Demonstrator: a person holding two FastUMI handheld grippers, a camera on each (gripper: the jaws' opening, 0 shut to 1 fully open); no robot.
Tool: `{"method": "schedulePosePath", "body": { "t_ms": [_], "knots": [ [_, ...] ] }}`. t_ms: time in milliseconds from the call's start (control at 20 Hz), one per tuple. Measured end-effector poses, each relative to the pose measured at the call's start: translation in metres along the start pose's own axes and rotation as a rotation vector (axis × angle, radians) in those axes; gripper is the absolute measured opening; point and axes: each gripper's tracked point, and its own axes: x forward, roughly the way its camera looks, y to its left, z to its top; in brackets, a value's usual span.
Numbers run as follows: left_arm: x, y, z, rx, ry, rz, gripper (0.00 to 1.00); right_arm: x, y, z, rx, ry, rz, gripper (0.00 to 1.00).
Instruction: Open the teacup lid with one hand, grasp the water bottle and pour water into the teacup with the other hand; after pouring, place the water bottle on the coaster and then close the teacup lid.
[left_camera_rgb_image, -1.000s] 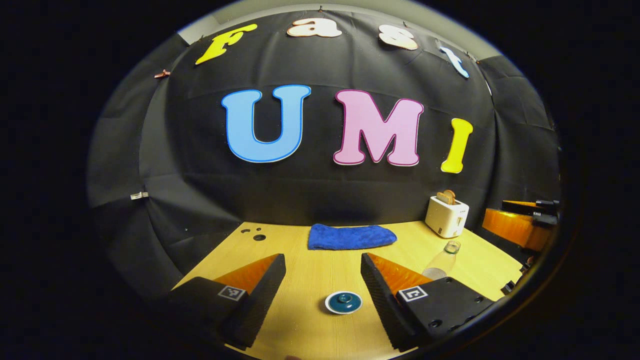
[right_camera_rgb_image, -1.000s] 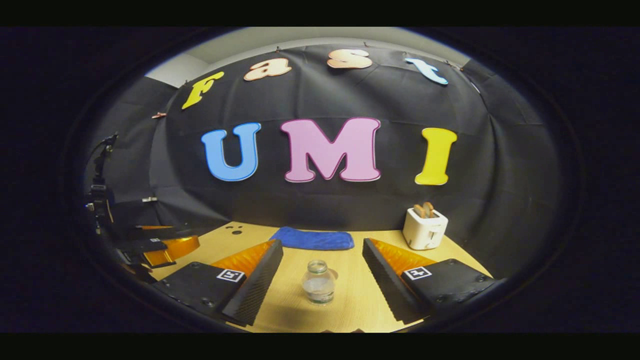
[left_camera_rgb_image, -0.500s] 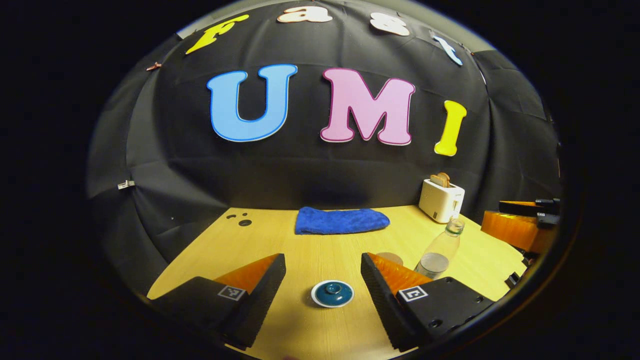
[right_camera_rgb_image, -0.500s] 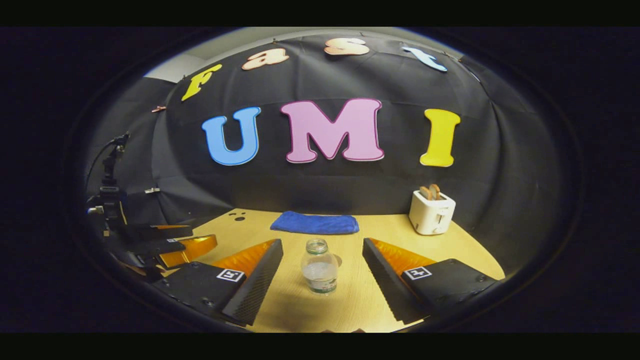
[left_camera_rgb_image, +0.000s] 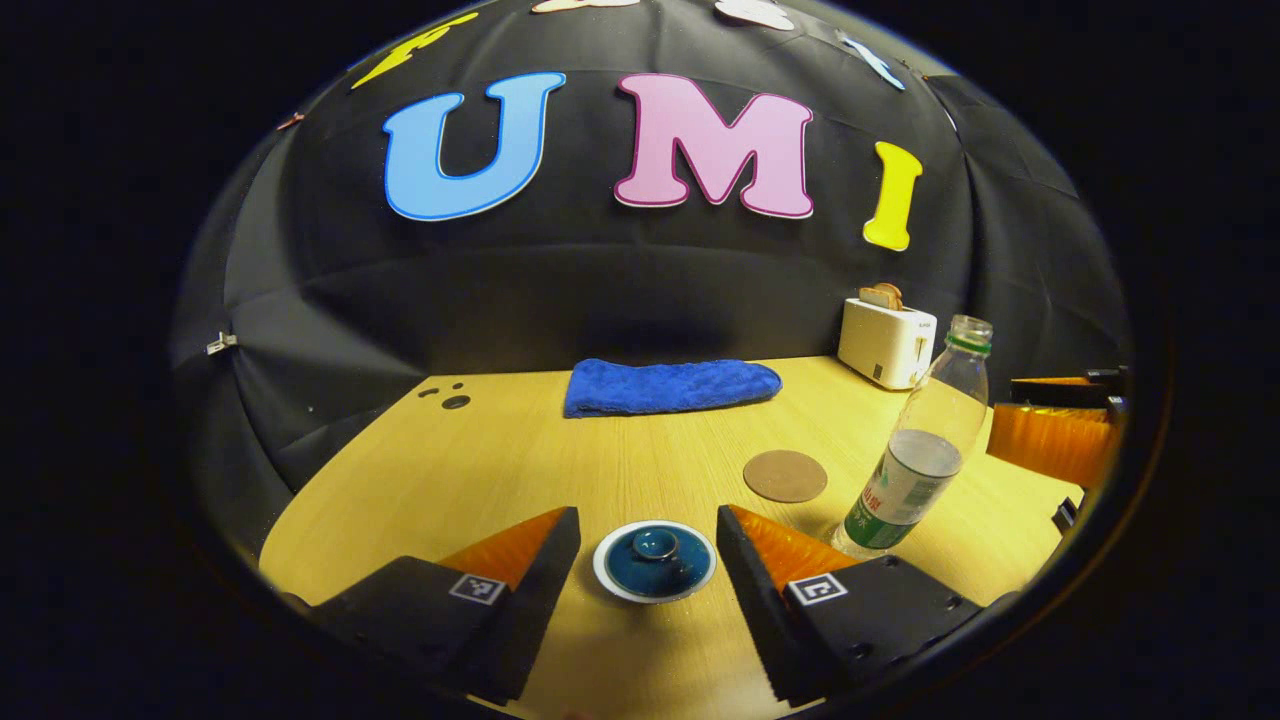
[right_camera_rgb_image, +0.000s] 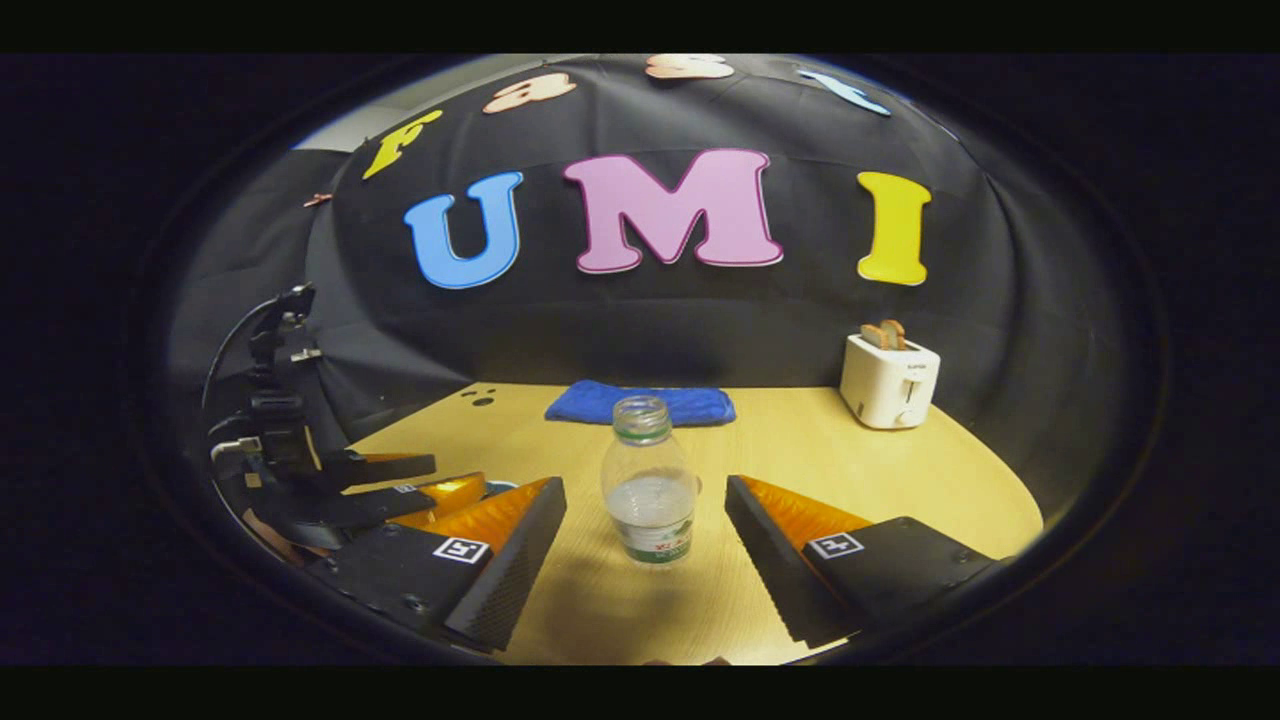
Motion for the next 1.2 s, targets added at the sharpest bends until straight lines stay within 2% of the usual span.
{"method": "schedulePosePath", "body": {
  "t_ms": [100,200,250,300,350,400,500,650,750,900,950,1000,1200],
  "knots": [
    [0.010,0.001,-0.005,0.022,-0.013,-0.002,0.74,0.004,0.003,-0.007,-0.017,-0.002,0.011,0.99],
    [0.018,0.000,-0.016,0.028,0.001,-0.010,0.79,0.007,0.004,-0.014,-0.041,0.005,0.009,1.00],
    [0.021,-0.001,-0.020,0.027,0.006,-0.018,0.69,0.007,0.004,-0.017,-0.043,0.009,0.008,0.99],
    [0.024,-0.002,-0.022,0.030,0.008,-0.027,0.65,0.007,0.005,-0.019,-0.038,0.015,0.009,0.99],
    [0.025,-0.001,-0.025,0.036,0.010,-0.027,0.67,0.006,0.007,-0.021,-0.030,0.023,0.012,0.99],
    [0.026,0.000,-0.028,0.042,0.017,-0.028,0.60,0.005,0.008,-0.023,-0.023,0.032,0.014,0.99],
    [0.025,-0.001,-0.028,0.049,0.014,-0.032,0.60,0.005,0.010,-0.023,-0.017,0.038,0.015,0.99],
    [0.025,-0.003,-0.029,0.046,0.019,-0.035,0.52,0.006,0.012,-0.025,-0.024,0.042,0.020,0.99],
    [0.026,-0.004,-0.028,0.045,0.018,-0.040,0.53,0.007,0.013,-0.027,-0.024,0.046,0.025,0.99],
    [0.026,-0.002,-0.028,0.044,0.015,-0.032,0.35,0.011,0.014,-0.027,-0.029,0.041,0.026,0.99],
    [0.027,-0.002,-0.029,0.043,0.019,-0.033,0.39,0.014,0.012,-0.027,-0.030,0.037,0.025,0.99],
    [0.027,-0.002,-0.032,0.039,0.028,-0.034,0.35,0.017,0.011,-0.027,-0.030,0.034,0.026,0.99],
    [0.027,-0.001,-0.029,0.042,0.015,-0.043,0.34,0.028,0.007,-0.031,-0.037,0.021,0.019,1.00]
  ]
}}
